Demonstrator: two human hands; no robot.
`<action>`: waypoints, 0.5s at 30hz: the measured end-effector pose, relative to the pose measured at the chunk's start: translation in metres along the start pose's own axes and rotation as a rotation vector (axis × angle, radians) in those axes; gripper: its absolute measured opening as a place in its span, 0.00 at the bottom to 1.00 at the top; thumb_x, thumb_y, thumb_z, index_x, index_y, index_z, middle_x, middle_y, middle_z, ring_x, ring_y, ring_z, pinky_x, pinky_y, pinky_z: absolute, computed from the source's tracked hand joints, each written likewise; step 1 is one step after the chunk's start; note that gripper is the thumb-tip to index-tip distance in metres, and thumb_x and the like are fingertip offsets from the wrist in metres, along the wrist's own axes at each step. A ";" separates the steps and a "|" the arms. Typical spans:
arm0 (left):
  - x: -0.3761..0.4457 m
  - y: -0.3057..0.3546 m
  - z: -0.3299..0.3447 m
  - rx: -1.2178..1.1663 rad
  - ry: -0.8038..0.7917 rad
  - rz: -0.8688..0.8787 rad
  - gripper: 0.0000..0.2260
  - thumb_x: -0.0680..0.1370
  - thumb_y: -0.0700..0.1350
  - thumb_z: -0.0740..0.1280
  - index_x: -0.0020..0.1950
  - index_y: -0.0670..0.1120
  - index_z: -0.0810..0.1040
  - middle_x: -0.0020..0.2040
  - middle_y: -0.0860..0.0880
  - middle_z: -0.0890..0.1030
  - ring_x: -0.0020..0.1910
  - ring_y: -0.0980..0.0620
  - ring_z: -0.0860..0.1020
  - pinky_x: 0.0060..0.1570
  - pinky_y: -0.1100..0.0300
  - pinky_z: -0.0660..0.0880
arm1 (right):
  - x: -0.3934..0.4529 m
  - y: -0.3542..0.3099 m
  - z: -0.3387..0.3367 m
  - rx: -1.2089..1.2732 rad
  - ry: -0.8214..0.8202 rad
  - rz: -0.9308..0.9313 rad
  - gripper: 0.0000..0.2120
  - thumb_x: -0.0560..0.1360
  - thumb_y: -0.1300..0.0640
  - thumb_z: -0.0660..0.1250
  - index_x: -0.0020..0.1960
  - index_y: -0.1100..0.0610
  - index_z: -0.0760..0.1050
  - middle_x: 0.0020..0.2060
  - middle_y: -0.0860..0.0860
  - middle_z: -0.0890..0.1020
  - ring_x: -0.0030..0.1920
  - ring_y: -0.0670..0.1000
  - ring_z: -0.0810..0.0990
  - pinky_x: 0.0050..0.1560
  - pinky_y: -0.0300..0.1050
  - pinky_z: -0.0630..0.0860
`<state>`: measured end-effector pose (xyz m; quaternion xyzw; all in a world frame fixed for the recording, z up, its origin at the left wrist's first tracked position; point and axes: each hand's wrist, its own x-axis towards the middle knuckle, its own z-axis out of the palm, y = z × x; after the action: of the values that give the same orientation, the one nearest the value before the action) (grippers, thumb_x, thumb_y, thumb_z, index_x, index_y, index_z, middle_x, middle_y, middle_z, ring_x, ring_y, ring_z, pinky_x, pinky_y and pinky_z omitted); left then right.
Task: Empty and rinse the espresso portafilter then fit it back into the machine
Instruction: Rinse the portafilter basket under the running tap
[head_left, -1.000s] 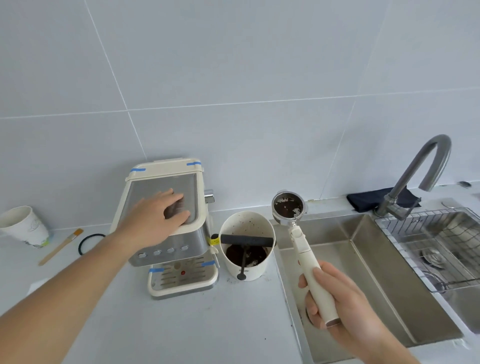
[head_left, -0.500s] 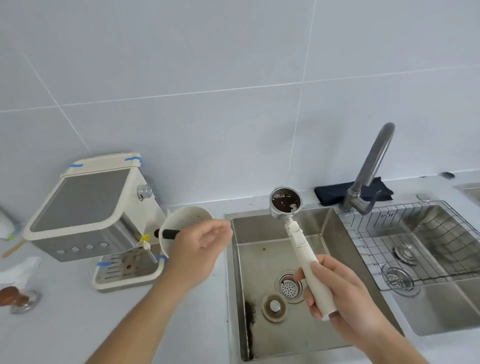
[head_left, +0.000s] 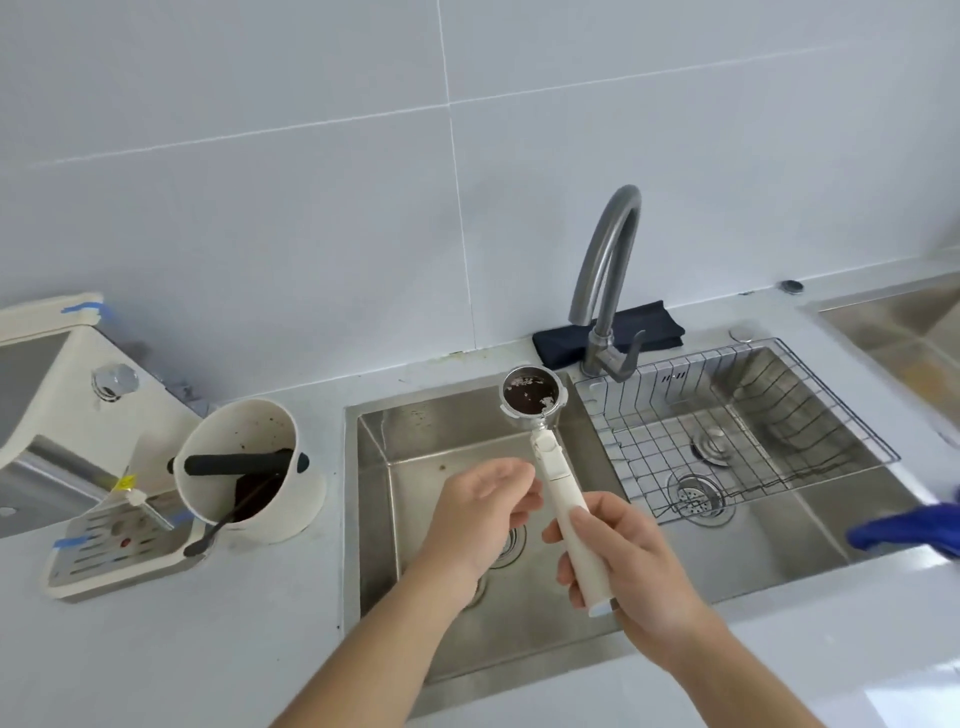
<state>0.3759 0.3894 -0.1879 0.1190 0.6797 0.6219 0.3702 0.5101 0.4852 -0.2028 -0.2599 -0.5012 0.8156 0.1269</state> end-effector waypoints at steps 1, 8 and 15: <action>0.002 -0.001 0.004 -0.021 -0.012 -0.020 0.07 0.79 0.45 0.67 0.49 0.46 0.85 0.47 0.45 0.87 0.48 0.48 0.85 0.52 0.52 0.80 | 0.000 0.001 -0.002 -0.003 -0.001 0.003 0.06 0.73 0.54 0.69 0.45 0.55 0.82 0.43 0.58 0.84 0.32 0.54 0.79 0.26 0.46 0.74; 0.018 -0.010 0.034 -0.007 -0.019 -0.084 0.05 0.75 0.47 0.69 0.45 0.51 0.86 0.37 0.51 0.85 0.41 0.51 0.82 0.51 0.51 0.81 | 0.007 0.012 -0.019 0.014 0.022 0.013 0.12 0.70 0.47 0.72 0.49 0.54 0.82 0.44 0.58 0.84 0.32 0.55 0.79 0.29 0.47 0.75; 0.034 -0.012 0.043 0.006 0.001 -0.122 0.04 0.73 0.43 0.70 0.41 0.44 0.84 0.33 0.51 0.83 0.34 0.53 0.81 0.36 0.63 0.78 | 0.018 0.020 -0.030 -0.009 0.035 0.035 0.08 0.73 0.50 0.70 0.50 0.53 0.82 0.43 0.57 0.84 0.33 0.56 0.81 0.31 0.49 0.77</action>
<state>0.3835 0.4407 -0.2092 0.0780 0.6876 0.5963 0.4070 0.5128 0.5071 -0.2370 -0.2832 -0.4978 0.8109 0.1203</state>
